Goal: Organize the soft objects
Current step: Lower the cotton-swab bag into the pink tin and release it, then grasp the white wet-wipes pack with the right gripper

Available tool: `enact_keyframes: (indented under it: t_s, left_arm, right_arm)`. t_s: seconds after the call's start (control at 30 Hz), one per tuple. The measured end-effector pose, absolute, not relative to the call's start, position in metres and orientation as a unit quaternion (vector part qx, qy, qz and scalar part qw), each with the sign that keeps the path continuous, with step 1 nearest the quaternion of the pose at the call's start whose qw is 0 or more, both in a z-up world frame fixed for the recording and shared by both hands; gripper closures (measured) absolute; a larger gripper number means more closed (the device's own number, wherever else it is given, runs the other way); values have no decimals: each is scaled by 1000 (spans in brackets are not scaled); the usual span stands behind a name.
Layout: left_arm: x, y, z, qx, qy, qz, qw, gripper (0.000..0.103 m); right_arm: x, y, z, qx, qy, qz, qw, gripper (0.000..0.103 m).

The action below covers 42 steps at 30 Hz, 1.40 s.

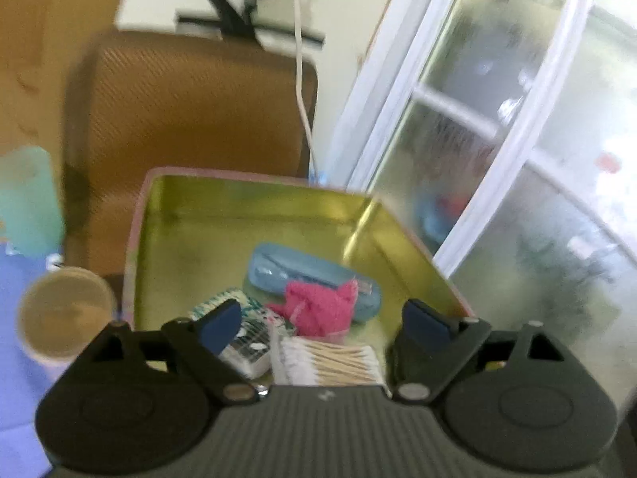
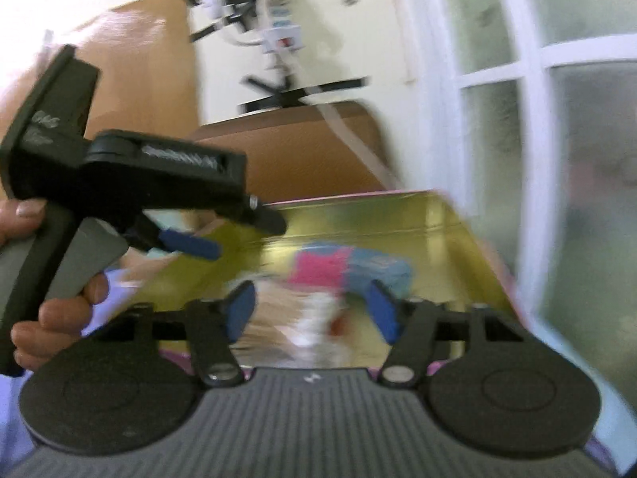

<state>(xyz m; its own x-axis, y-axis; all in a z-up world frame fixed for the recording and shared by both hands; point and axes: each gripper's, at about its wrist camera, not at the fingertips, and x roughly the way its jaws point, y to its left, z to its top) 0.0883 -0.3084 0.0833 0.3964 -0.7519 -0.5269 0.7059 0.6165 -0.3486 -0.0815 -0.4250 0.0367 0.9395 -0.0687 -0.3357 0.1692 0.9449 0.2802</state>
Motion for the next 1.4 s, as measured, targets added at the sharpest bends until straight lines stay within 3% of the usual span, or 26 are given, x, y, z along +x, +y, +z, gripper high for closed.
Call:
enact_keyframes:
  t_s: [0.03,0.23,0.33,0.37,0.53,0.87,1.0,1.1,1.2,1.27,1.4]
  left_arm:
    - [83,-295,87,-40,323,-436,839,9]
    - [58,-219,83,-49,294,-410,862,9]
    - [42,-162,66,-36,282,-367,885,8]
    - [37,-143,62,-32,282,-350,893,8]
    - [25,-54,30,-55,297,-283,910,8]
    - [26,33,9,-129,269,-216,930,8]
    - [27,32,5,-127,258,-222,932,9]
    - [21,29,5,-116,249,-230,934,9]
    - [21,28,4,-114,246,-227,935,9]
    - [20,30,3,-120,243,-228,935,9]
    - [20,35,2,-135,235,-234,934,9]
  right_arm:
    - [-74,-428,40,174,176,-26,969,59]
    - [-12,-429,30,222,305,49,925,60]
    - [2,-449,27,220,313,-21,924,65]
    - [3,-457,27,221,309,-54,923,61]
    - [-4,-472,30,274,292,-67,914,61]
    - [15,-337,79,169,272,84,944,60]
    - [64,-258,70,123,301,148,934,51]
    - [113,-205,56,91,309,170,931,49]
    - [167,-174,38,75,318,141,934,53]
    - [202,-168,26,80,330,102,935,67]
    - [242,-170,4,110,351,83,926,75]
